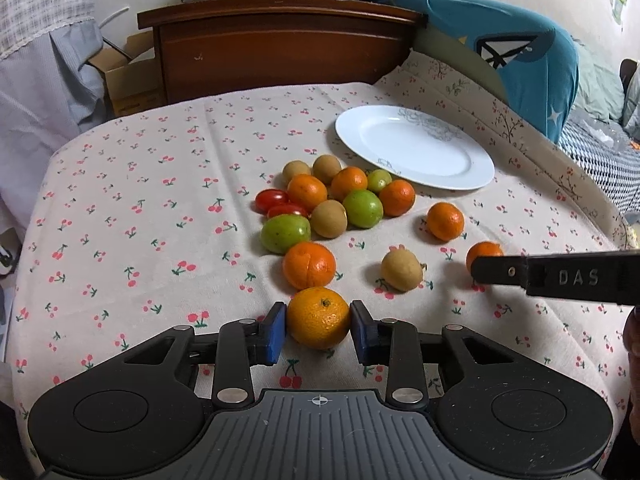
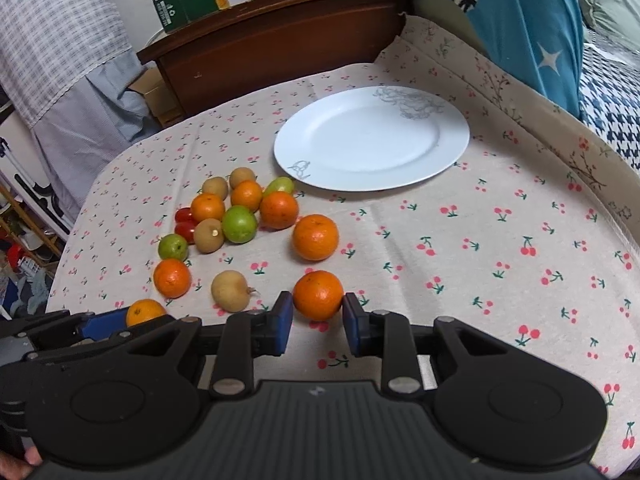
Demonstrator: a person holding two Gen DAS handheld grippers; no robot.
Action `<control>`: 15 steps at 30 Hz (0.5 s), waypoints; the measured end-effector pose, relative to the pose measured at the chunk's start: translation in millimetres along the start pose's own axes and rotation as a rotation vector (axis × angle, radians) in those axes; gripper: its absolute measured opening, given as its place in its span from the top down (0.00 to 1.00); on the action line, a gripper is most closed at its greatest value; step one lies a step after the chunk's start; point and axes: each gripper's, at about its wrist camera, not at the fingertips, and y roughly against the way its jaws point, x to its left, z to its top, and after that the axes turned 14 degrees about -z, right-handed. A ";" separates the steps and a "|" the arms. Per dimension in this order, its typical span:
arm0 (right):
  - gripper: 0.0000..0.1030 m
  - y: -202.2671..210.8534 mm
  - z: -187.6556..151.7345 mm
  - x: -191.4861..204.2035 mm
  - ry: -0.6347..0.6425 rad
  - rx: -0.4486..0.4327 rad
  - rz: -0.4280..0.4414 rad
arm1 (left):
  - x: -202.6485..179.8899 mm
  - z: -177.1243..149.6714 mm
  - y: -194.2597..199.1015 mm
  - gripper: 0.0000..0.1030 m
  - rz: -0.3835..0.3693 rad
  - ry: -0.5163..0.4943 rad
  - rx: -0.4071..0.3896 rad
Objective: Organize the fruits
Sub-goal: 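Close the left gripper on the orange and lift it, then carry the orange over the white plate and open the left gripper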
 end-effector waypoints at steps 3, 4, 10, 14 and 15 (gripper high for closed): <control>0.74 2.2 0.9 0.1 -0.010 -0.002 0.020 | 0.2 6.6 2.6 0.70 -0.012 0.005 -0.014; 0.74 3.2 1.7 0.2 -0.013 -0.006 0.028 | 0.2 9.1 3.3 0.70 -0.016 0.005 -0.019; 0.74 6.8 9.6 0.1 -0.026 -0.027 0.041 | 3.0 28.2 4.6 0.70 -0.033 -0.001 -0.041; 0.74 9.4 18.1 -0.7 -0.036 -0.039 0.054 | 4.2 43.4 3.5 0.70 -0.049 -0.003 -0.053; 0.74 10.5 20.5 -0.8 -0.035 -0.045 0.057 | 4.5 47.2 2.8 0.70 -0.058 0.000 -0.053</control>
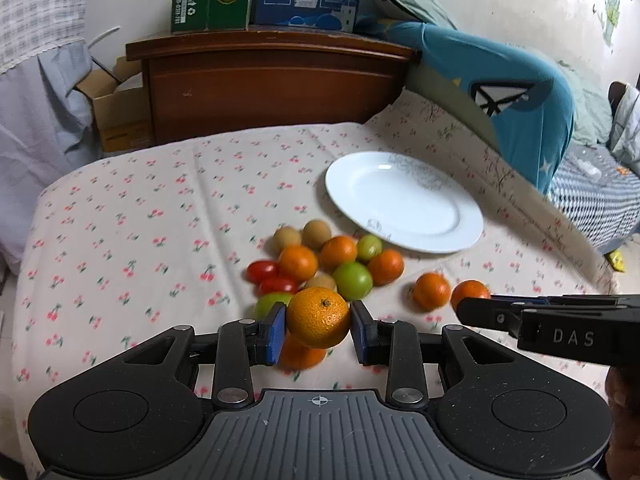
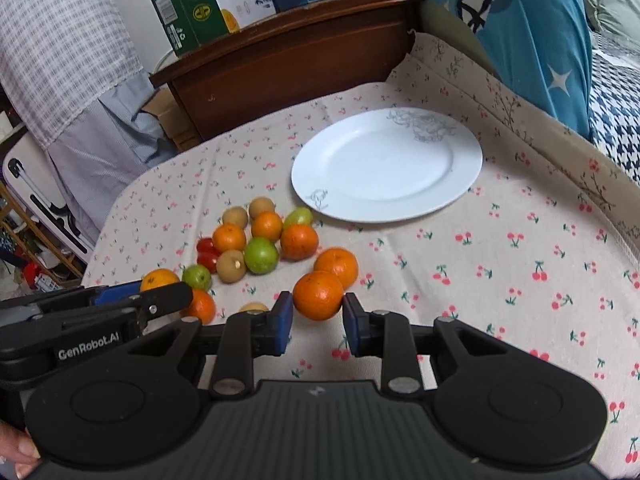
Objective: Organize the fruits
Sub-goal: 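Carry the orange over the white plate and open the left gripper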
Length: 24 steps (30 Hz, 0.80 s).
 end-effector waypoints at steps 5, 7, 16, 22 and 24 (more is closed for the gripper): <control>0.74 0.0 15.1 -0.8 -0.010 -0.017 0.015 | -0.2 15.1 -7.0 0.70 -0.018 -0.018 0.001; 0.74 -3.0 22.7 -3.8 -0.018 -0.015 0.020 | 0.1 23.1 -11.3 0.70 -0.028 -0.031 0.005; 0.74 -22.0 56.3 -31.0 -0.103 0.027 0.037 | -1.3 57.6 -38.0 0.70 -0.086 -0.089 0.022; 0.74 -42.8 70.8 -37.2 -0.073 0.045 -0.010 | -3.5 70.9 -67.0 0.70 -0.114 -0.125 0.056; 0.74 -50.7 73.7 -39.3 -0.076 0.053 -0.018 | -3.7 74.1 -76.5 0.70 -0.121 -0.135 0.064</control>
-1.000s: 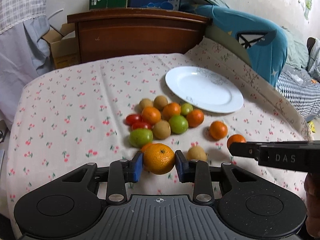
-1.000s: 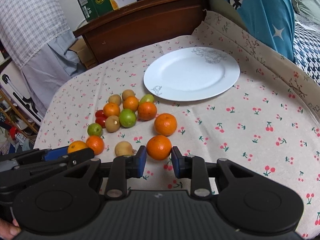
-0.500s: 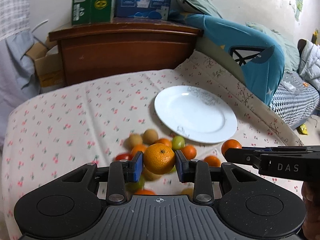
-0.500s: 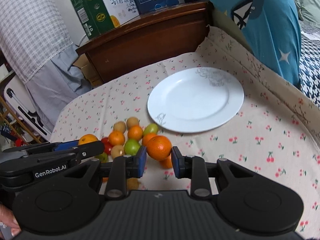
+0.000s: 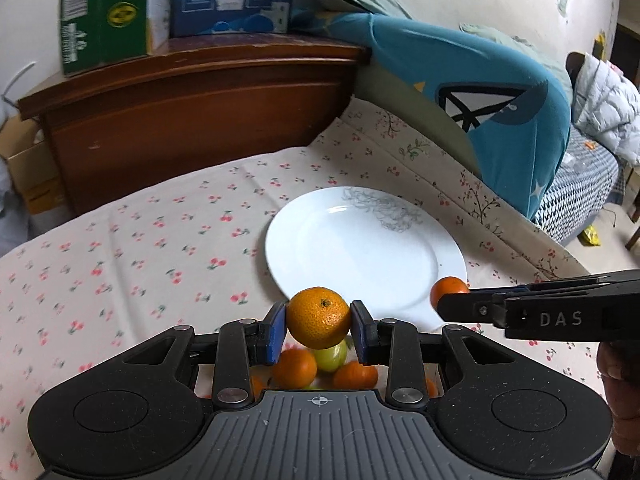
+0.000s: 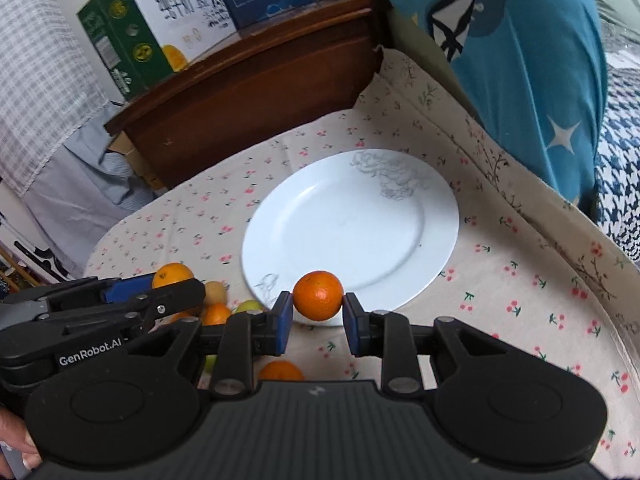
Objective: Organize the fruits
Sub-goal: 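Carry the orange over the white plate and open the left gripper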
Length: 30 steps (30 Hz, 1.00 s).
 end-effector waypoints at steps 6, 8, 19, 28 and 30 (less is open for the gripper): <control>0.74 -18.9 7.9 -1.6 -0.015 0.017 -0.012 | 8.9 8.5 -23.7 0.70 -0.014 0.004 0.021; 0.74 -23.0 10.3 -2.3 -0.024 0.022 -0.011 | 12.0 11.7 -30.3 0.70 -0.019 0.011 0.024; 0.71 -39.4 17.5 -5.4 -0.057 0.032 -0.030 | 17.5 18.4 -61.5 0.68 -0.029 0.007 0.043; 0.71 -35.0 27.7 -25.5 -0.127 -0.011 -0.147 | 37.0 23.8 -55.4 0.58 0.041 0.061 -0.011; 0.71 -34.4 27.3 -31.1 -0.144 -0.020 -0.219 | 44.2 23.2 -55.8 0.58 0.065 0.089 -0.005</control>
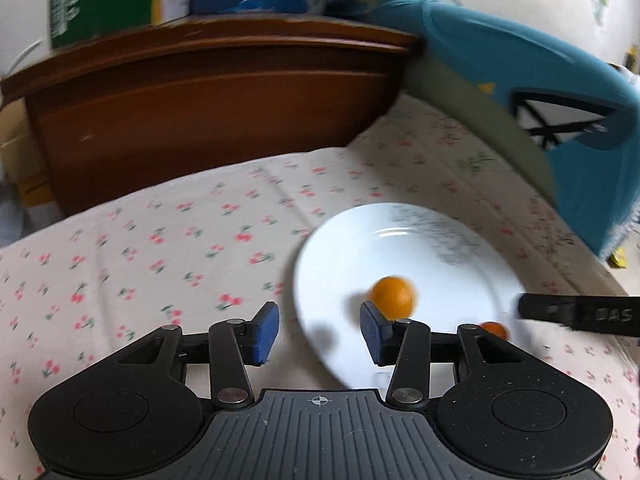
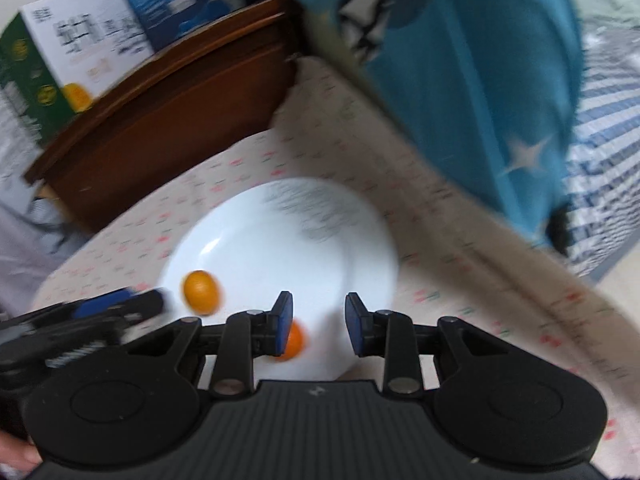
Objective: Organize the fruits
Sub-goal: 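Carry the orange over the white plate and open the left gripper, then withdraw the left tool from the plate toward the fruit cluster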
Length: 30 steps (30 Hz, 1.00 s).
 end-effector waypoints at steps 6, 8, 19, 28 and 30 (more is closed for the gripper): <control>0.71 -15.7 -2.8 -13.5 -0.066 0.070 -0.016 | 8.2 -6.1 -6.6 0.58 0.026 0.021 0.032; 0.71 -19.2 -2.2 -12.0 -0.060 0.073 0.005 | 7.7 -7.8 -7.9 0.58 0.033 0.011 0.037; 0.67 -24.2 -4.9 9.2 0.085 0.019 -0.003 | 7.5 -12.7 0.3 0.56 0.070 -0.001 0.031; 0.65 -22.0 -12.0 25.1 0.153 0.009 0.041 | 14.2 -16.7 13.4 0.56 0.105 0.026 0.040; 0.65 -21.9 -12.9 26.7 0.156 0.009 0.045 | 15.1 -17.7 16.1 0.56 0.104 0.036 0.043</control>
